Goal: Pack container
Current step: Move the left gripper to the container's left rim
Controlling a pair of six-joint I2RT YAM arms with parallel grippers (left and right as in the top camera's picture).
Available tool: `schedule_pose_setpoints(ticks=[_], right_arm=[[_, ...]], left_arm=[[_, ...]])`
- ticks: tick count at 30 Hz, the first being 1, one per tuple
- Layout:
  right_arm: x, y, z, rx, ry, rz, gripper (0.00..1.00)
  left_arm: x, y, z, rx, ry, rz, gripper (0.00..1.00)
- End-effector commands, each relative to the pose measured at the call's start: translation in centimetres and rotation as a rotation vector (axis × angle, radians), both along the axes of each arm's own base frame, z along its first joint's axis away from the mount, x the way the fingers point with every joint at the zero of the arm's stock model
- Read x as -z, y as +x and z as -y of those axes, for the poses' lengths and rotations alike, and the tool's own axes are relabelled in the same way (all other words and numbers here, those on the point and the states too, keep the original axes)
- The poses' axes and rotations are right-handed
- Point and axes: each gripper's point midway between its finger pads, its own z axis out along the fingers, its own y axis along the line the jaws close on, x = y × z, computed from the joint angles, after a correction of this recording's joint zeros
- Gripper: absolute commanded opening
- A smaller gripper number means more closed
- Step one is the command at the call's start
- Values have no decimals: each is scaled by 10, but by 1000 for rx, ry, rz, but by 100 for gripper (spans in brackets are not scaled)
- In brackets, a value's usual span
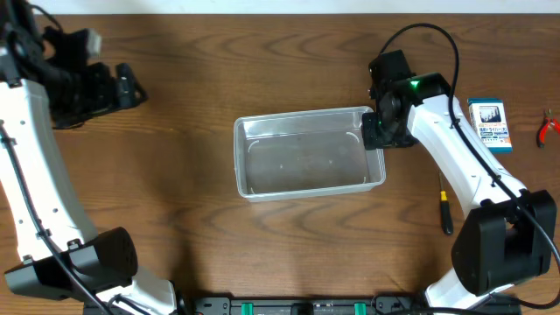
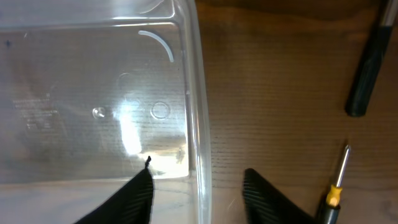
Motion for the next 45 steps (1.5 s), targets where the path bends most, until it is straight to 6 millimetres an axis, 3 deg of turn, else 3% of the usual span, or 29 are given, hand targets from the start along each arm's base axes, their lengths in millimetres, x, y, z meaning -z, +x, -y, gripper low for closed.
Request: schedule_pose_setpoints(ticks=[1, 4, 7, 15, 22, 24, 27, 29, 32, 37, 45], right_arm=[[-11, 6, 4, -24, -13, 38, 56], [-11, 6, 4, -41, -18, 37, 72], [-11, 7, 6, -46, -28, 41, 99], [-13, 16, 8, -64, -48, 79, 99], [-15, 24, 6, -105, -49, 109, 99], [-15, 25, 5, -106, -48, 113, 99], [-15, 25, 5, -106, -48, 113, 99], [-15, 25, 5, -106, -48, 113, 99], [-15, 25, 5, -106, -48, 113, 99], [-16, 27, 5, -105, -46, 123, 99], [-16, 28, 4, -106, -45, 129, 99]], left_arm=[[1, -15, 31, 97, -86, -47, 98], [1, -14, 38, 97, -92, -54, 98], [1, -14, 40, 98, -94, -57, 98], [8, -17, 51, 114, -107, -93, 98], [56, -25, 91, 230, -118, -222, 98], [75, -23, 91, 198, -65, -259, 98], [95, -21, 74, 98, 77, -307, 98], [103, -20, 65, 44, 154, -321, 98], [108, -15, 68, 15, 166, -310, 98], [127, -5, 90, 46, 171, -275, 98], [151, -7, 118, 104, 188, -270, 98]])
